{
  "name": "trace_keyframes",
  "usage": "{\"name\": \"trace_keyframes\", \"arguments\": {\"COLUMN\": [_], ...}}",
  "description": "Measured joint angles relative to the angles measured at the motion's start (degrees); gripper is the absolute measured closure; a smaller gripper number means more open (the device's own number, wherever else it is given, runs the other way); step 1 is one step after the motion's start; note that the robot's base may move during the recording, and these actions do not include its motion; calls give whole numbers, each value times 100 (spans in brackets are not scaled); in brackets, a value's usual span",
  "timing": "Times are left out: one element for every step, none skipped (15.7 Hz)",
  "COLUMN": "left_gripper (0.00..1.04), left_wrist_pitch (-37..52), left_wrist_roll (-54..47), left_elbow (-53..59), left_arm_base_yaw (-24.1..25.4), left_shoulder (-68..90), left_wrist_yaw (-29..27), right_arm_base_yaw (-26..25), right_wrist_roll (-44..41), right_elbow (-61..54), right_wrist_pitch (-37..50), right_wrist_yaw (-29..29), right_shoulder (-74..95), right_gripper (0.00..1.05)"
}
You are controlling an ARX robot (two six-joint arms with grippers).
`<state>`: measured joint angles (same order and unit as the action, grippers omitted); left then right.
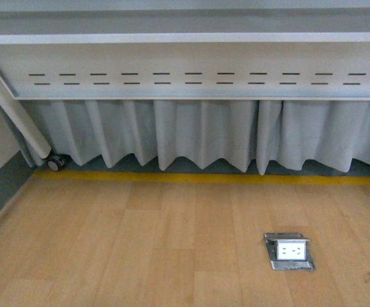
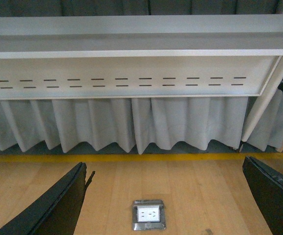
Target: Open oven
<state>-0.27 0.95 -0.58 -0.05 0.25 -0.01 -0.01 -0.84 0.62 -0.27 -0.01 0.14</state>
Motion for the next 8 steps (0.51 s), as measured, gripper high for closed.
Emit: {"name": "trace_keyframes", "arguments": {"left_gripper": [7, 7, 7, 7, 7, 7, 7, 7], "left_wrist_pitch": [0, 0, 0, 0, 0, 0, 0, 0], "left_wrist_roll": [0, 0, 0, 0, 0, 0, 0, 0], "left_elbow": [0, 0, 0, 0, 0, 0, 0, 0], "left_arm_base_yaw": [0, 0, 0, 0, 0, 0, 0, 0], "left_shoulder": [0, 0, 0, 0, 0, 0, 0, 0], "left_wrist_yaw": [0, 0, 0, 0, 0, 0, 0, 0], "right_arm_base_yaw": [0, 0, 0, 0, 0, 0, 0, 0], "right_wrist_roll": [0, 0, 0, 0, 0, 0, 0, 0], "right_elbow": [0, 0, 0, 0, 0, 0, 0, 0], "right_wrist_pitch": [0, 0, 0, 0, 0, 0, 0, 0], "right_wrist_yaw": [0, 0, 0, 0, 0, 0, 0, 0], "right_shoulder": [0, 0, 0, 0, 0, 0, 0, 0], "right_gripper": [6, 6, 6, 6, 6, 6, 6, 6]}}
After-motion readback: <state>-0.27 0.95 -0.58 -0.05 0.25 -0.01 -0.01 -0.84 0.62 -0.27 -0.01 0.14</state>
